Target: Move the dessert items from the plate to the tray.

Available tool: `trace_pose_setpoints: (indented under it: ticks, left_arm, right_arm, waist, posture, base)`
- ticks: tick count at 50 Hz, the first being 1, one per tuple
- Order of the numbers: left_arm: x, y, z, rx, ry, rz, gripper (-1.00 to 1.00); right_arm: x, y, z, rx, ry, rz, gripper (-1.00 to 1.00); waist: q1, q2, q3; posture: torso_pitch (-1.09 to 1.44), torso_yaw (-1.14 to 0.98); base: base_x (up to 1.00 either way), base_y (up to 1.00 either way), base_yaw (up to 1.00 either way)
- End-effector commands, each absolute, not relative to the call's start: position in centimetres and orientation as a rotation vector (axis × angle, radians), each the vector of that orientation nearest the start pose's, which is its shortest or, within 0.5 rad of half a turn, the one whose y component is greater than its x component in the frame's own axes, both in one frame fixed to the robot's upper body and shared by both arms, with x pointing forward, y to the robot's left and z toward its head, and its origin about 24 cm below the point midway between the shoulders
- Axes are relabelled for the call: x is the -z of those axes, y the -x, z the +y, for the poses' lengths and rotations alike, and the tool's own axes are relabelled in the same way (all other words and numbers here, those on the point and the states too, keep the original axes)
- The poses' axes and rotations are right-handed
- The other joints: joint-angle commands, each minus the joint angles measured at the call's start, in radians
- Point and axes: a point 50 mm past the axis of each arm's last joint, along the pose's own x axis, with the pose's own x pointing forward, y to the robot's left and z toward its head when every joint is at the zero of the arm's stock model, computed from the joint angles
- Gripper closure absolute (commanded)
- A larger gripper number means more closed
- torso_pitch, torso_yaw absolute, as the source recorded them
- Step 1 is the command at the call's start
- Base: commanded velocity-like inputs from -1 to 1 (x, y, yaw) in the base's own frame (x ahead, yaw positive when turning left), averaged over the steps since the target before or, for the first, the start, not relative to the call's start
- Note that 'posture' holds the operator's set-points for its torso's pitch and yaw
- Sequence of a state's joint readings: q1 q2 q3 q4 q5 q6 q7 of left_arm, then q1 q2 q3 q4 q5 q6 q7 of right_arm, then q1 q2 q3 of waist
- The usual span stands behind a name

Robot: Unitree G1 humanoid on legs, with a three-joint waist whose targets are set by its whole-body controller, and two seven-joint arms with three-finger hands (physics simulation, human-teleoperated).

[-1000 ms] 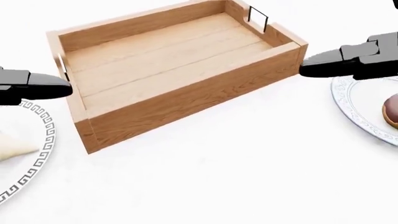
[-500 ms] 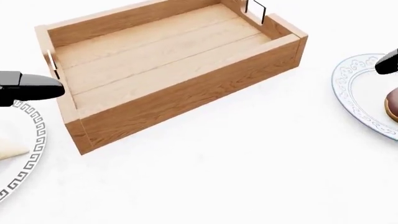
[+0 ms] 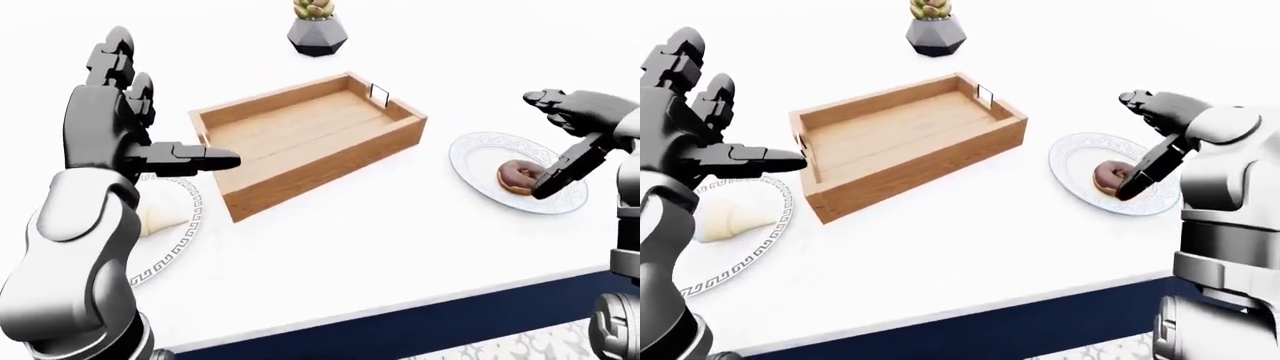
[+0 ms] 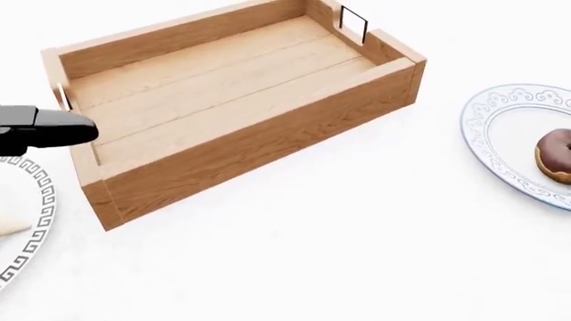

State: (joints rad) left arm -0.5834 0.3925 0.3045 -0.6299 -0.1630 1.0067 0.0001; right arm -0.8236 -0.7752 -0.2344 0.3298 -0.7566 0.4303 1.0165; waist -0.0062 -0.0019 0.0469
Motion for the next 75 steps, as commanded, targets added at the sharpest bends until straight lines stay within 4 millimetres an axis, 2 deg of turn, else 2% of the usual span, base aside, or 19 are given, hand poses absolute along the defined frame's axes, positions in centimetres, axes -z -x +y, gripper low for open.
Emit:
trace_pose_setpoints:
  ticks: [1, 19, 23, 25, 29, 46, 51, 56, 59, 75]
  left_arm:
    - [-27.6, -26.1, 21.4, -0.152, -0.179, -0.340, -1.00]
    - [-26.4, -26.1, 22.0, -0.160, -0.167, -0.329, -1.00]
    - [-26.3, -26.1, 22.0, -0.162, -0.163, -0.326, -1.00]
    - [-26.3, -26.1, 22.0, -0.163, -0.162, -0.325, -1.00]
    - [-26.4, -26.0, 22.1, -0.168, -0.161, -0.323, -1.00]
    - [-26.7, -25.8, 22.5, -0.180, -0.159, -0.324, -1.00]
    - [-26.6, -25.9, 22.4, -0.181, -0.159, -0.323, -1.00]
    - [-26.7, -25.7, 22.4, -0.184, -0.160, -0.323, -1.00]
    - [-26.6, -25.6, 22.4, -0.182, -0.160, -0.322, -1.00]
    - [-26.7, -25.2, 22.8, -0.191, -0.163, -0.330, -1.00]
  right_arm:
    - [-27.5, -32.1, -32.4, 0.005, 1.019, 0.373, -1.00]
    - [-26.1, -32.8, -32.8, -0.020, 1.010, 0.450, -1.00]
    - [-26.2, -32.8, -32.7, -0.030, 1.006, 0.456, -0.80]
    - [-26.3, -32.8, -32.7, -0.032, 1.003, 0.458, -0.77]
    - [-25.9, -32.6, -32.6, -0.040, 0.997, 0.469, -0.59]
    - [-24.6, -32.1, -32.6, -0.058, 0.981, 0.493, -0.61]
    - [-24.6, -32.3, -32.7, -0.057, 0.981, 0.488, -0.51]
    - [-24.8, -32.3, -32.6, -0.051, 0.987, 0.481, -0.49]
    - [-24.9, -32.5, -32.5, -0.052, 0.990, 0.478, -0.38]
    - [-24.3, -33.3, -32.4, -0.033, 1.035, 0.465, -0.24]
  waist:
    - [0.001, -0.006, -0.024]
    - [0.001, -0.004, -0.033]
    - [0.002, -0.005, -0.034]
    - [0.002, -0.004, -0.034]
    - [0.002, -0.004, -0.034]
    - [0.001, -0.003, -0.035]
    - [0.001, -0.004, -0.035]
    - [0.000, -0.004, -0.035]
    - [0.000, -0.004, -0.034]
    - [0.000, -0.004, -0.034]
  posture:
    - [0.00, 0.00]
    - [0.00, 0.00]
    - [0.00, 0.00]
    - [0.00, 0.00]
    - [0.00, 0.00]
    - [0.00, 0.00]
    - [0.00, 0.00]
    - [0.00, 0.00]
    - [0.00, 0.00]
    - [0.00, 0.00]
  base:
    - [0.00, 0.00, 0.00]
    - [0.00, 0.00, 0.00]
    - [0.00, 0.00, 0.00]
    - [0.00, 0.00, 0.00]
    - [0.00, 0.00, 0.00]
    - [0.00, 0.00, 0.00]
    - [0.00, 0.00, 0.00]
    - [0.00, 0.00, 0.00]
    - [0.00, 0.00, 0.00]
    - [0.00, 0.00, 0.00]
